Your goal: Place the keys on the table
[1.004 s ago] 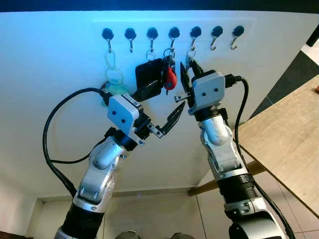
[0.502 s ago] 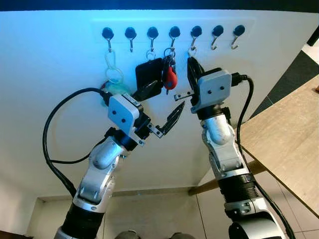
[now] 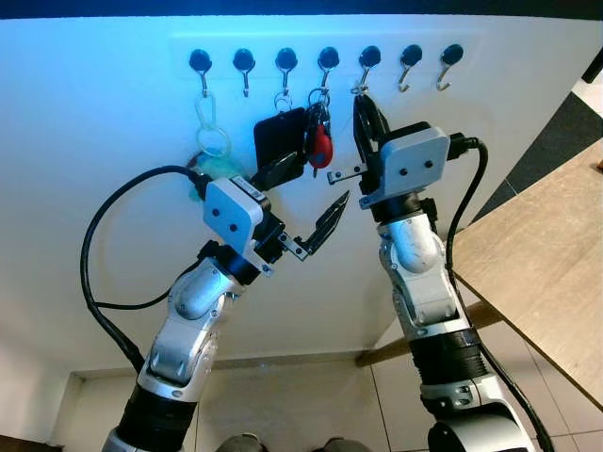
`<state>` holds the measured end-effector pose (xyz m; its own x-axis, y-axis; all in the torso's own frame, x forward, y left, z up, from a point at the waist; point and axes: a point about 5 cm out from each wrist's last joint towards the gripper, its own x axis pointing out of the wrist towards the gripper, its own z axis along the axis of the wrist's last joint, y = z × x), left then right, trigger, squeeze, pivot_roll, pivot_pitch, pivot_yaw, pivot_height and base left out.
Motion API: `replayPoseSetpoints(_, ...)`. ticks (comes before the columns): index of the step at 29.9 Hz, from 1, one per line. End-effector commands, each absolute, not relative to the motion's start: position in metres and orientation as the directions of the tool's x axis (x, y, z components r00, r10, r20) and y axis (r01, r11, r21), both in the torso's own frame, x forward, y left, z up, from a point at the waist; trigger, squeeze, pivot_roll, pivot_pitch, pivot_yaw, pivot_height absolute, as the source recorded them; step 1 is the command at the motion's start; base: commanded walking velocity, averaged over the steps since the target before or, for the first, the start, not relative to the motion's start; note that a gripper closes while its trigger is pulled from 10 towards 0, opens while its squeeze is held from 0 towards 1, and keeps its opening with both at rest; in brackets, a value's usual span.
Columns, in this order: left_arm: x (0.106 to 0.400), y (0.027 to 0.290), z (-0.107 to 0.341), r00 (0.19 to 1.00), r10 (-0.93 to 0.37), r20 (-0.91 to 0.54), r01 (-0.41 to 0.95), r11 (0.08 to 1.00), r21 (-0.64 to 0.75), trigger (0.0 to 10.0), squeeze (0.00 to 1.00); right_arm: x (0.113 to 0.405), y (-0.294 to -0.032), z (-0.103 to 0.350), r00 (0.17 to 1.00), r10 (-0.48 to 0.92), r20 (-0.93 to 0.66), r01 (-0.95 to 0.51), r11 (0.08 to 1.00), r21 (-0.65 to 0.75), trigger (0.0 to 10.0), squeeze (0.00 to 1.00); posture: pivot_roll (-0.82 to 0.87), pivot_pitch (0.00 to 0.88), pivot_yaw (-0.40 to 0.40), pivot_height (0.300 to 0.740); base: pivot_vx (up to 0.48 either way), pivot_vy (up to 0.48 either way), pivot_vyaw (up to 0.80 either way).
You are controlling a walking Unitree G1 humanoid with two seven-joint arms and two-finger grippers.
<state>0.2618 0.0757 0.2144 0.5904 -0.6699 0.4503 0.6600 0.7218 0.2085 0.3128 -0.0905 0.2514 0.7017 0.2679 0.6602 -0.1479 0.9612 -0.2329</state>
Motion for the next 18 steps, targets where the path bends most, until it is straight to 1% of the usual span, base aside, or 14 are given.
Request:
replayPoseSetpoints(1,0.259,0.076,0.216,0.583,-0.677,0.449,0.660,0.717,0.225,10.0,0.00,0.304,-0.085,0.266,0.634,0.284,0.720,-0.165,0.959,-0.232,0.0,0.00,0.05,0.111,-0.031,0.740,0.000,0.000,0.00)
replayPoseSetpoints(13,0.259,0.076,0.216,0.583,-0.679,0.447,0.661,0.716,0.225,10.0,0.00,0.299,-0.084,0.268,0.626,0.278,0.728,-0.164,0.960,-0.225,0.0,0.00,0.05,0.114,-0.027,0.740,0.000,0.000,0.00)
replayPoseSetpoints(18,0.259,0.076,0.215,0.583,-0.680,0.446,0.662,0.715,0.225,10.0,0.00,0.293,-0.083,0.272,0.600,0.298,0.742,-0.169,0.954,-0.246,0.0,0.00,0.05,0.113,-0.026,0.740,0.000,0.000,0.00)
